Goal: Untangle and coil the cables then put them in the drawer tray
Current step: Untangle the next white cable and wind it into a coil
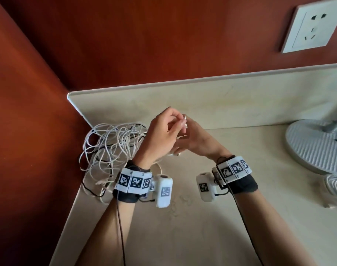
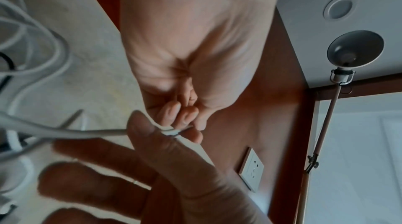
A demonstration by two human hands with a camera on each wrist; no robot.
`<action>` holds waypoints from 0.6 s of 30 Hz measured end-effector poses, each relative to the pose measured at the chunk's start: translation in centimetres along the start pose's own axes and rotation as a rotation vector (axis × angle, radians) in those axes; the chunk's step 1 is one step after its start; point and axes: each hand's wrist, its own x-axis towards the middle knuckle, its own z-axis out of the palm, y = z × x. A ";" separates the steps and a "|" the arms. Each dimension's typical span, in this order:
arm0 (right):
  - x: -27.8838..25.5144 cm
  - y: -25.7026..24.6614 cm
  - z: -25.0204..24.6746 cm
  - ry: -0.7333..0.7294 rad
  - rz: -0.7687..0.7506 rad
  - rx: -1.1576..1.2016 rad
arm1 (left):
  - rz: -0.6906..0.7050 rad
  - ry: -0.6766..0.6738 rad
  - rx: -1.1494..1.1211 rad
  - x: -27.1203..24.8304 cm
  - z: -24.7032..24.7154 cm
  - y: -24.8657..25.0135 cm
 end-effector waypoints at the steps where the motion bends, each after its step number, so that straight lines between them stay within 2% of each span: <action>1: -0.1 0.0 -0.5 0.005 0.008 0.005 | 0.013 -0.010 -0.010 0.5 0.3 0.0; 4: -0.6 0.0 -2.4 0.059 -0.002 0.040 | 0.082 0.000 -0.019 2.3 1.1 0.3; 9: -1.6 -0.3 -5.0 0.345 -0.118 0.056 | 0.127 0.072 0.099 3.4 1.7 -0.1; 12: -2.1 -1.5 -6.3 0.441 -0.227 0.012 | 0.051 -0.016 0.212 3.4 1.5 -0.5; 18: -3.2 -4.0 -6.6 0.457 -0.382 0.091 | -0.137 -0.279 0.419 2.6 1.2 -0.2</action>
